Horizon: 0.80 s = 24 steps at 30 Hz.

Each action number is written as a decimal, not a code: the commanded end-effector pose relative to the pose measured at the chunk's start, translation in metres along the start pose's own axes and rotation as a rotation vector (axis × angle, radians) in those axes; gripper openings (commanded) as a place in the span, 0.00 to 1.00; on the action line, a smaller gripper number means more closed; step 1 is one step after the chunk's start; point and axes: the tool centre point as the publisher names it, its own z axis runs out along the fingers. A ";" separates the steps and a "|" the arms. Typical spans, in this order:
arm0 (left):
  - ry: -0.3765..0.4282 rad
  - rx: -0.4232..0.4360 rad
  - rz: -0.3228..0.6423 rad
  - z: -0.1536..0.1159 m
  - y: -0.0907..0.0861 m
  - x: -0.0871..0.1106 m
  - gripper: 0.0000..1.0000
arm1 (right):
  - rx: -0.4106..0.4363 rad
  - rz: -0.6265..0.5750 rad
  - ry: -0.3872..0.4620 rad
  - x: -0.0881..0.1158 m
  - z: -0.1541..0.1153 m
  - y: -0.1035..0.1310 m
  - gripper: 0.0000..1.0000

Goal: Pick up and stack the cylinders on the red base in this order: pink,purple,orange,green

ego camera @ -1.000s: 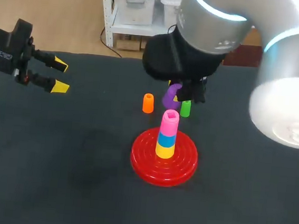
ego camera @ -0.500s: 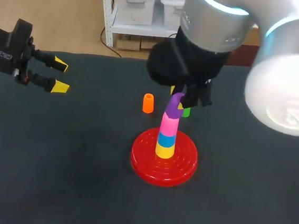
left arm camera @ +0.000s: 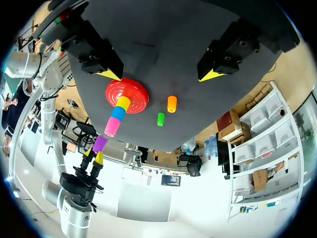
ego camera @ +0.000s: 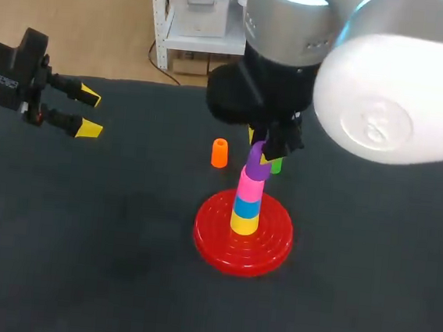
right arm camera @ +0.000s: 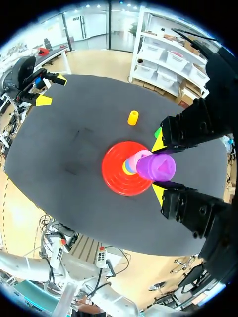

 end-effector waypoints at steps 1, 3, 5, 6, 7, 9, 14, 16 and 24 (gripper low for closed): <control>-0.003 0.003 0.004 0.000 0.001 0.002 1.00 | -0.029 0.003 0.000 0.001 0.003 -0.004 0.00; -0.003 0.003 0.004 0.000 0.001 0.002 1.00 | -0.035 0.009 0.000 0.002 0.004 -0.004 0.00; -0.003 0.003 0.004 0.000 0.001 0.002 1.00 | -0.037 0.015 0.000 0.002 0.005 -0.004 0.00; -0.003 0.003 0.004 0.000 0.001 0.002 1.00 | -0.037 0.015 -0.001 0.002 0.006 -0.004 0.00; -0.003 0.003 0.004 0.000 0.001 0.002 1.00 | -0.038 0.017 -0.001 0.002 0.007 -0.004 0.00; -0.003 0.003 0.004 0.000 0.001 0.002 1.00 | -0.039 0.019 -0.002 0.002 0.009 -0.005 0.00; -0.003 0.003 0.004 0.000 0.001 0.002 1.00 | -0.045 0.030 -0.006 0.002 0.015 -0.008 0.00; -0.003 0.003 0.004 0.000 0.001 0.002 1.00 | -0.049 0.028 -0.006 0.001 0.018 -0.009 0.00; -0.003 0.003 0.004 0.000 0.001 0.002 1.00 | -0.047 0.035 0.004 0.004 0.022 -0.016 0.00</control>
